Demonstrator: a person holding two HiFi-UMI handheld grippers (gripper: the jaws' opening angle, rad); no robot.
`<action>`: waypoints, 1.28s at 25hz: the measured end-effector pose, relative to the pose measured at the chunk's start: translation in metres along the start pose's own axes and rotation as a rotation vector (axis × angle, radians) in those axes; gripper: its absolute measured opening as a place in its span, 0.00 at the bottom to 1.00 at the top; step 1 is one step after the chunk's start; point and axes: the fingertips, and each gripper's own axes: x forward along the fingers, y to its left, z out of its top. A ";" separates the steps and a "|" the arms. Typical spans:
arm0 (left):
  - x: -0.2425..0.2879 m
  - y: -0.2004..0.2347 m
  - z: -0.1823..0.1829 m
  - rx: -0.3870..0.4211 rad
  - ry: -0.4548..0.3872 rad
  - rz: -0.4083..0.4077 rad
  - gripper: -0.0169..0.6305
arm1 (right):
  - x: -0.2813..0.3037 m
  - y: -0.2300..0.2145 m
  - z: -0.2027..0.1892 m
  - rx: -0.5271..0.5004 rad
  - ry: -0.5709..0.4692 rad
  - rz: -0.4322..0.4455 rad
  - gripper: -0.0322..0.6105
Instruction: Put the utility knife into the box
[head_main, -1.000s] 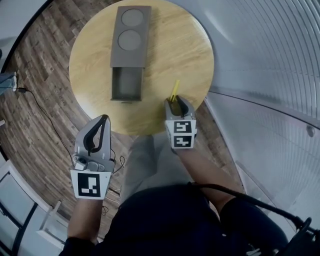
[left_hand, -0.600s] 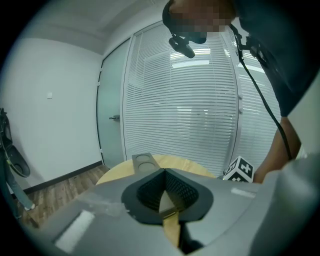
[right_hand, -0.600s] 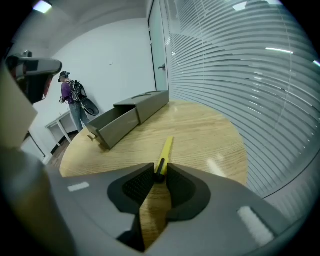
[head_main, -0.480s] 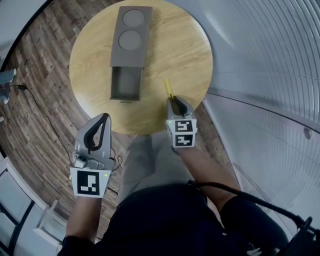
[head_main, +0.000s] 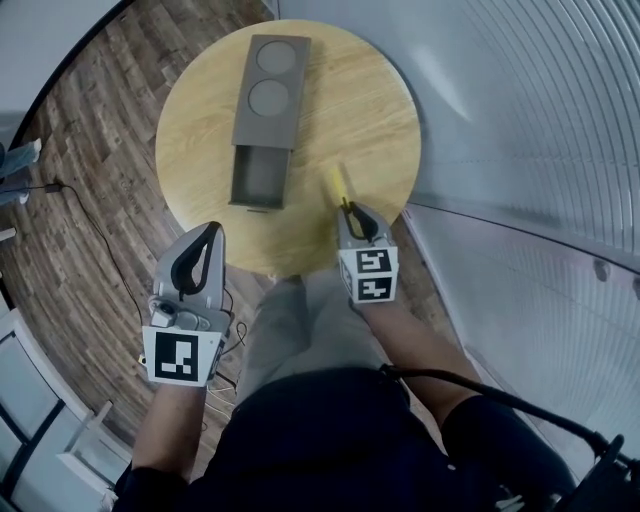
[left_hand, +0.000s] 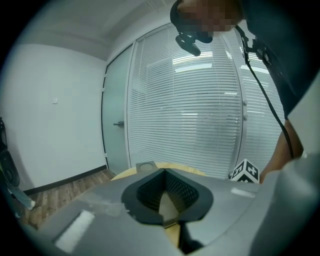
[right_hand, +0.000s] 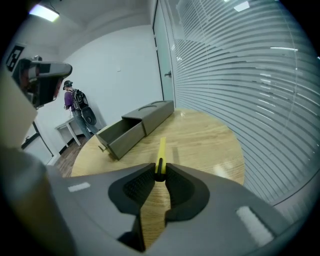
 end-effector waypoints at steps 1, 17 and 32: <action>-0.002 0.000 0.003 0.004 -0.004 0.004 0.03 | -0.003 0.001 0.003 -0.001 -0.004 0.004 0.16; -0.045 0.028 0.069 0.048 -0.119 0.117 0.03 | -0.060 0.039 0.091 -0.097 -0.137 0.077 0.16; -0.109 0.056 0.100 -0.003 -0.211 0.187 0.03 | -0.111 0.087 0.153 -0.208 -0.215 0.109 0.16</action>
